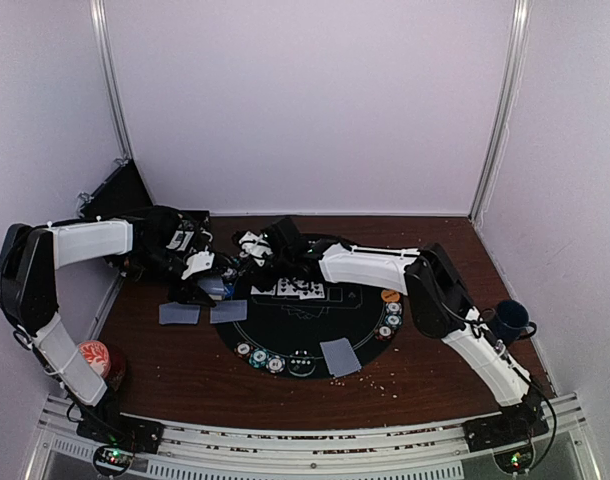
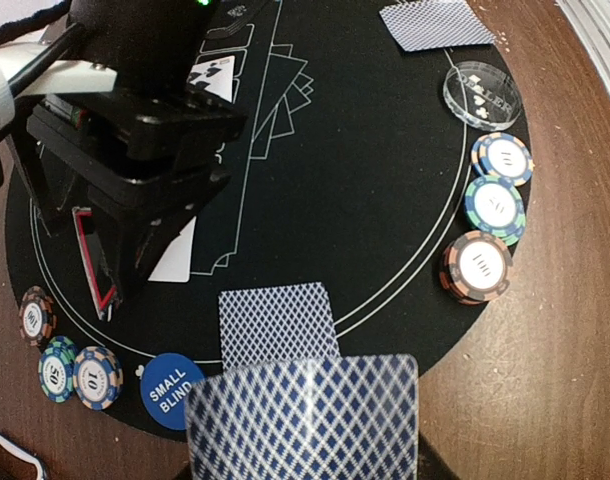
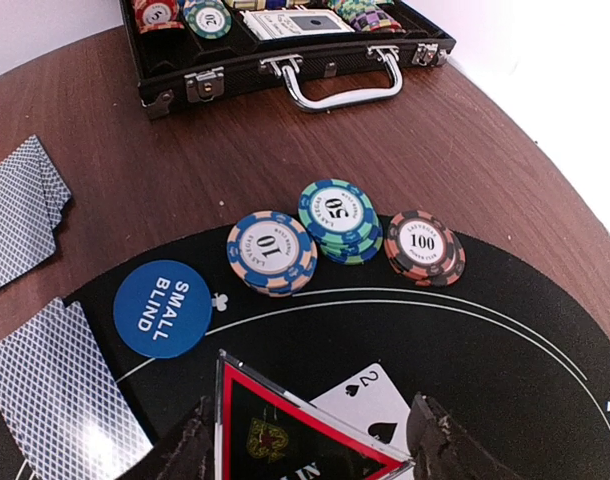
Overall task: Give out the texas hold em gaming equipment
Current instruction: Place the all-in button in the small blind area.
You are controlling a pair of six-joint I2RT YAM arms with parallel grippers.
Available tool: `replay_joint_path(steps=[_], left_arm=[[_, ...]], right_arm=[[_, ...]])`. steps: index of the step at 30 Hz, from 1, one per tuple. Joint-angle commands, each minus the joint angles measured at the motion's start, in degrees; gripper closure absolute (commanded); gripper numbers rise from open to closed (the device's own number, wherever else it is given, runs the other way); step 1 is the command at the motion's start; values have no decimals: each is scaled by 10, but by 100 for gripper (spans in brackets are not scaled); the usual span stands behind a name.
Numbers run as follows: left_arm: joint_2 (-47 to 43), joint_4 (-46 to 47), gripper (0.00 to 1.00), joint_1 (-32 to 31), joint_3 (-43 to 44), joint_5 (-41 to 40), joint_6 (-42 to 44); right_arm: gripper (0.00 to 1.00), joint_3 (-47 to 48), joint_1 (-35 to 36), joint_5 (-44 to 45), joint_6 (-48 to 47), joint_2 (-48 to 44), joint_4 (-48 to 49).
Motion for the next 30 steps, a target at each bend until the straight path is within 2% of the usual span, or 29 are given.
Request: replay_joint_path(steps=[1,30], left_arm=[[2,0,58,5,17,20,10],[15,0,58,5,20,29,10]], right_arm=[[41,30,14,17,-32,11,21],[39,49,30,68,-88,49,23]])
